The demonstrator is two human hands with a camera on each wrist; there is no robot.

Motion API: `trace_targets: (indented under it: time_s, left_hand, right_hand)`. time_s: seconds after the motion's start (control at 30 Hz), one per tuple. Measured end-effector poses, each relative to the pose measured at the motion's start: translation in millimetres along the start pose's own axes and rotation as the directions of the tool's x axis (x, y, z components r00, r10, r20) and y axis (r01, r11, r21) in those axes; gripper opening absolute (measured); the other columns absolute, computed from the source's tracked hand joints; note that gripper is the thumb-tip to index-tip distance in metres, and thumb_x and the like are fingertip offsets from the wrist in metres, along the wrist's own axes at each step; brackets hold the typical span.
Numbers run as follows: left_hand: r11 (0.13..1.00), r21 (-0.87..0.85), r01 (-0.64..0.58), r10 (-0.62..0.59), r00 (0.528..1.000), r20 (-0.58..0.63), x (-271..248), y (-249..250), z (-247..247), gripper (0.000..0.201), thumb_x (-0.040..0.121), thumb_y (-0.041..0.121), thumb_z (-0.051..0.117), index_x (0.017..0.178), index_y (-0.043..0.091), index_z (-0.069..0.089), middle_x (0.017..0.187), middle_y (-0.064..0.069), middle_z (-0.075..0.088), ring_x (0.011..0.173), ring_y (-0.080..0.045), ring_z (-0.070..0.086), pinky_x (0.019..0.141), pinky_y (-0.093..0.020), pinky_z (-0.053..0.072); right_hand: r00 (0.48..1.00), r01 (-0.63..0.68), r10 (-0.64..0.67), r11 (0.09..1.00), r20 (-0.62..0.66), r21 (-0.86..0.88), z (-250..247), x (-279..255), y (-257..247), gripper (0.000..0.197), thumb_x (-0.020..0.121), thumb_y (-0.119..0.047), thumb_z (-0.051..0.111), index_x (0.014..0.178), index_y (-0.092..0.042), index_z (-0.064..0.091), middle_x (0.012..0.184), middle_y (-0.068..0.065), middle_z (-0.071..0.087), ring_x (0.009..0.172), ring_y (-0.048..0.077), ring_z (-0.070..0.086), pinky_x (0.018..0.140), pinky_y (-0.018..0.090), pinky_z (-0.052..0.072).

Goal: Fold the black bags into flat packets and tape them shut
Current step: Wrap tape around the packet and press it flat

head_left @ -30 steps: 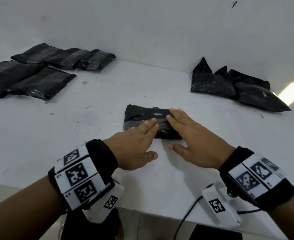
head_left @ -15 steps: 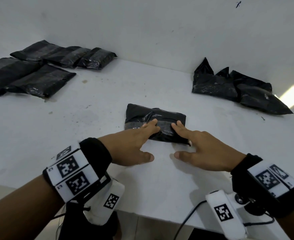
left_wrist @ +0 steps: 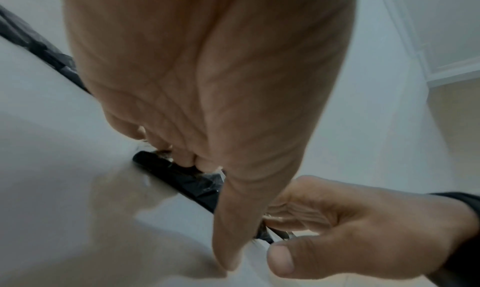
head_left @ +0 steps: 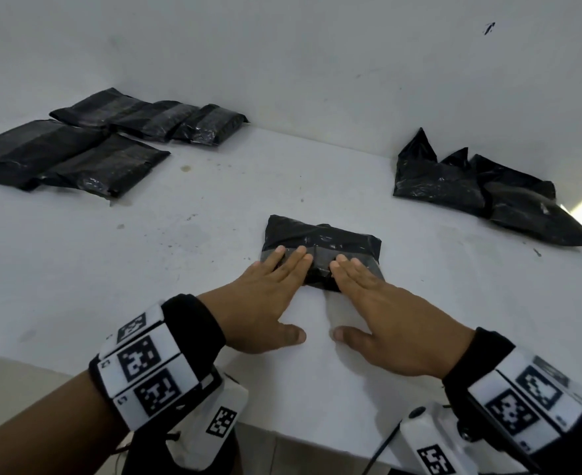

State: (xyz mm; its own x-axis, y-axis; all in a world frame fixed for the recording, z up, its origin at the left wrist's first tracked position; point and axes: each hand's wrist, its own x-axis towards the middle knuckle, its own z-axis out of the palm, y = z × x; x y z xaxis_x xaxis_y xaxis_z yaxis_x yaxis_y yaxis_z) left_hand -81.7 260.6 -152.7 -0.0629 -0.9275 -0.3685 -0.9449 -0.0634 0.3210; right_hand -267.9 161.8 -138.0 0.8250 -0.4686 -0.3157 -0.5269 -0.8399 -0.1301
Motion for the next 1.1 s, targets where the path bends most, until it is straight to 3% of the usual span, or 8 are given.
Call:
trace_targets:
  time_s: [0.23,0.4,0.5,0.57,0.63,0.77,0.93,1.1]
  left_hand:
    - [0.995,0.084,0.061,-0.069,0.993,0.091,1,-8,-4,0.088,0.097,0.060,0.035,0.149,0.028,-0.029,0.153,0.015,-0.037,0.142,-0.003,-0.030,0.119,-0.047,-0.015]
    - [0.996,-0.078,0.053,-0.059,0.995,-0.081,2,-13,-19,0.061,0.101,0.047,0.042,0.155,0.034,0.017,0.163,0.014,0.012,0.149,-0.008,0.013,0.121,-0.037,0.014]
    - [0.995,-0.019,0.099,-0.100,0.938,-0.332,10,-3,-26,0.028,0.097,0.046,0.050,0.109,0.028,0.068,0.093,0.010,0.061,0.097,-0.020,0.056,0.077,-0.031,0.041]
    - [0.988,0.006,0.157,-0.140,0.895,-0.423,20,4,-30,0.042,0.092,0.051,0.056,0.065,0.020,0.050,0.065,0.005,0.042,0.073,-0.024,0.050,0.063,-0.030,0.034]
    - [0.983,0.032,0.181,-0.146,0.872,-0.467,27,9,-35,0.054,0.089,0.056,0.059,0.057,0.021,0.032,0.061,0.002,0.035,0.067,-0.024,0.043,0.059,-0.032,0.030]
    - [0.973,0.104,0.207,-0.139,0.882,-0.450,37,12,-41,0.053,0.085,0.057,0.064,0.059,0.026,0.029,0.067,0.004,0.033,0.073,-0.024,0.044,0.062,-0.032,0.030]
    - [0.994,0.042,0.104,-0.077,0.908,-0.412,37,-7,-44,0.020,0.079,0.041,0.076,0.092,0.025,0.077,0.081,0.001,0.068,0.081,-0.021,0.056,0.063,-0.029,0.037]
    - [0.996,-0.070,0.051,-0.075,0.912,-0.402,33,-21,-42,0.026,0.077,0.030,0.081,0.102,0.035,0.077,0.089,0.009,0.075,0.076,-0.013,0.057,0.067,-0.027,0.043]
  right_hand:
    - [0.999,0.041,-0.037,0.992,-0.029,0.121,3,1,16,0.074,0.102,-0.040,0.046,0.157,-0.031,-0.003,0.162,-0.020,-0.011,0.147,-0.003,-0.011,0.122,0.029,0.015]
    - [0.930,0.081,-0.015,0.983,-0.368,0.164,2,10,21,0.044,0.098,-0.024,0.057,0.142,-0.030,0.052,0.145,-0.013,0.051,0.128,0.016,0.054,0.097,0.034,0.046]
    - [0.886,0.042,-0.015,0.998,-0.463,0.047,-11,20,10,0.022,0.094,-0.027,0.061,0.112,-0.027,0.074,0.105,-0.002,0.074,0.088,0.030,0.064,0.071,0.033,0.045]
    - [0.909,-0.009,-0.017,0.998,-0.417,-0.061,-21,27,3,0.022,0.095,-0.036,0.055,0.096,-0.023,0.073,0.089,0.001,0.070,0.080,0.030,0.059,0.066,0.035,0.045]
    - [0.925,-0.073,0.006,0.984,-0.379,-0.163,-30,32,-2,0.031,0.096,-0.044,0.050,0.093,-0.021,0.071,0.081,0.002,0.061,0.074,0.028,0.054,0.057,0.032,0.037]
    - [0.935,-0.142,0.057,0.964,-0.349,-0.224,-40,39,-5,0.033,0.093,-0.054,0.053,0.104,-0.029,0.072,0.075,-0.001,0.045,0.073,0.025,0.045,0.051,0.030,0.018]
    - [0.947,-0.055,0.017,0.992,-0.322,-0.110,-40,41,9,0.022,0.086,-0.042,0.068,0.108,-0.043,0.073,0.098,-0.003,0.071,0.087,0.026,0.060,0.064,0.029,0.035]
    - [0.935,-0.043,0.042,0.999,-0.353,0.007,-29,36,22,0.035,0.084,-0.030,0.075,0.114,-0.047,0.070,0.109,-0.010,0.073,0.094,0.023,0.064,0.070,0.030,0.045]
